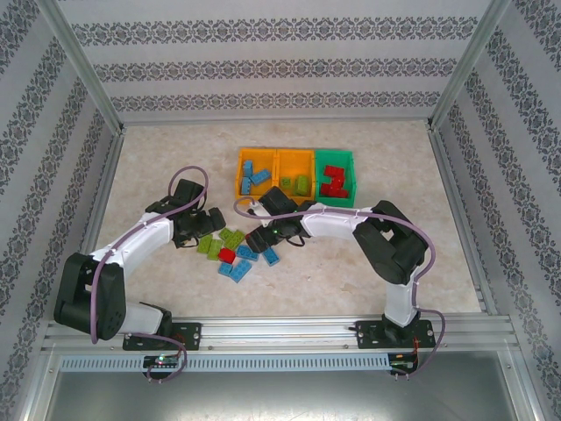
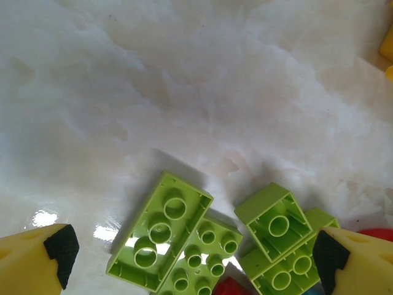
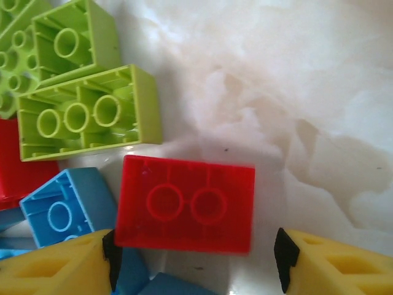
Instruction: Sort the legos into containers by color
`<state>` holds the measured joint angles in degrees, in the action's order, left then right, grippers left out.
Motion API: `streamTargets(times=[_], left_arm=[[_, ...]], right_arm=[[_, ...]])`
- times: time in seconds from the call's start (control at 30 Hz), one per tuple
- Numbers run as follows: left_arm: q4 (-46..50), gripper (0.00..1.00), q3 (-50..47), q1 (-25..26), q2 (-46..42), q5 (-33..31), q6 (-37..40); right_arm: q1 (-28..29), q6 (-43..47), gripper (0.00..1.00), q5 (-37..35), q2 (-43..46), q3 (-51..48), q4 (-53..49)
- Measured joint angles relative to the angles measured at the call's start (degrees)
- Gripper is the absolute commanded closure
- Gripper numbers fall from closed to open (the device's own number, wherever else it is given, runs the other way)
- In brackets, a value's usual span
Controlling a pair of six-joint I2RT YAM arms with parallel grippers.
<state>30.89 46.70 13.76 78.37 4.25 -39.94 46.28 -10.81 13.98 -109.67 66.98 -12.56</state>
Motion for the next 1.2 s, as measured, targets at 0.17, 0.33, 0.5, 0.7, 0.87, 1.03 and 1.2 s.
streamTargets(times=[0.17,0.33,0.5,0.7,0.87,1.03,1.2], left_arm=[[0.0,0.0,-0.1,0.0,0.0,0.0,0.0],[0.0,0.0,-0.1,0.0,0.0,0.2,-0.3],[0.0,0.0,-0.1,0.0,0.0,0.5,-0.7],[-0.1,0.0,-0.7,0.0,0.0,0.8,-0.7],[-0.1,0.0,-1.9,0.0,0.0,1.1,-0.9],[-0.3,0.0,-2.3,0.0,0.0,1.3,-0.9],[-0.5,0.0,-2.8,0.0,-0.1,1.3,-0.9]], right_arm=[[-0.4,-1.5,0.4,-3.3,0.0,0.4,-0.2],[-1.2,-2.4,0.36,-4.3,0.0,0.2,0.0],[-1.2,-2.3,0.3,-3.6,0.0,0.1,0.1],[-1.2,-4.2,0.28,-1.8,0.0,0.2,0.4],[-0.7,-7.2,0.28,-1.8,0.1,0.3,0.5],[-0.3,-10.4,0.3,-2.6,0.1,2.2,-0.5],[0.1,-12.3,0.37,-4.5,-1.2,6.0,-2.1]])
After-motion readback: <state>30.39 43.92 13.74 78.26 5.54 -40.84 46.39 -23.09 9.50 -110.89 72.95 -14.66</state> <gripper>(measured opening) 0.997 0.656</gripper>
